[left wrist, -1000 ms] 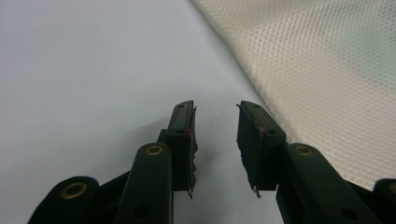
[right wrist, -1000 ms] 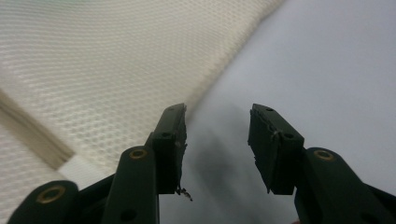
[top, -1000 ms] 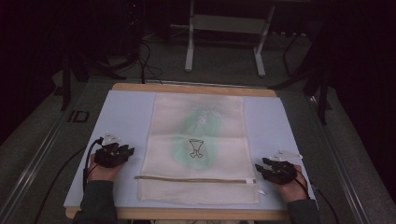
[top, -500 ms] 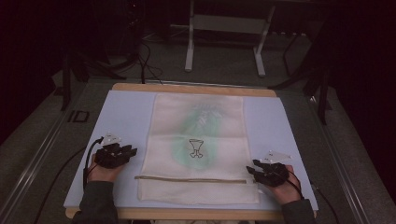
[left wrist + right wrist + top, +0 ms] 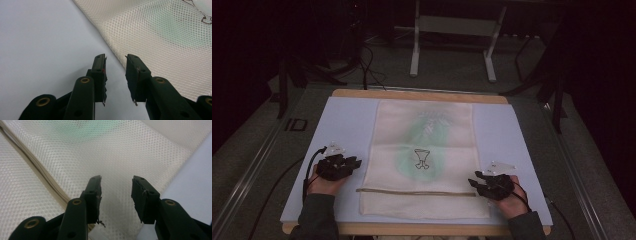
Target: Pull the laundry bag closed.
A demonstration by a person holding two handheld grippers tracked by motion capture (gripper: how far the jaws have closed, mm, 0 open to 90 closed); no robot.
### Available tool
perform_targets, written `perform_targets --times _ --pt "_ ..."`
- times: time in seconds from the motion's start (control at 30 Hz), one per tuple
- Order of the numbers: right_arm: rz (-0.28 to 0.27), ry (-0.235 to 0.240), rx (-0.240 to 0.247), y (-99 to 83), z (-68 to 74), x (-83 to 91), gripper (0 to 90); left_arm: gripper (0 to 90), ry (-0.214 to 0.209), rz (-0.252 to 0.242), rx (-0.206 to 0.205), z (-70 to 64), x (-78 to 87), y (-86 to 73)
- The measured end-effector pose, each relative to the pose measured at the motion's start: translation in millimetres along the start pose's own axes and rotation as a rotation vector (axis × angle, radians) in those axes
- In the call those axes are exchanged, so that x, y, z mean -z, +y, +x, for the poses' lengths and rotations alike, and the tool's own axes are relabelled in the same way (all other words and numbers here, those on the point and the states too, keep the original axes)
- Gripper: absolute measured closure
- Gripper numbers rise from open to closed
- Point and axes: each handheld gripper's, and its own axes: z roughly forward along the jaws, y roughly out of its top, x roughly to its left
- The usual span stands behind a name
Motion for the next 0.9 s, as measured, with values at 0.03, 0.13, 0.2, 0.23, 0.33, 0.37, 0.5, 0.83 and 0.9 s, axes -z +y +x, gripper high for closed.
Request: perform_targets --times 0.03,0.13,0.2,0.23,0.33,0.37,0.5,0.83,0.9 --pt "-0.002 0.004 0.005 0.7 0.3 -0.6 59.2 69.2 -0.002 0.001 -0.002 0.0 0.0 0.0" --pt "0.003 0.012 0.012 3.0 3.3 -2.6 59.0 69.1 -0.005 0.004 -0.005 0.1 0.0 0.0" --pt "0.007 0.019 0.019 4.6 5.4 -4.0 58.8 69.0 -0.005 0.006 -0.007 0.0 0.0 0.0" --pt "0.008 0.02 0.023 5.3 6.5 -4.7 58.8 69.0 -0.006 0.006 -0.007 -0.1 0.0 0.0" --pt "0.01 0.025 0.033 7.0 9.1 -6.8 59.0 69.0 -0.006 0.008 -0.006 -0.6 -0.7 0.1" --pt "0.007 0.025 0.031 7.5 10.1 -7.6 59.2 69.1 -0.005 0.013 -0.005 -0.6 -1.1 0.0" --pt "0.005 0.04 0.04 10.3 13.6 -9.4 59.8 69.1 -0.011 0.014 -0.005 -0.7 -1.3 0.0" --pt "0.008 0.071 0.061 17.6 24.3 -18.0 58.8 69.2 -0.028 0.015 -0.019 -1.8 -1.8 0.1" --pt "0.005 0.077 0.069 19.7 26.7 -19.2 58.8 69.3 -0.03 0.015 -0.019 -2.2 -2.0 0.0"
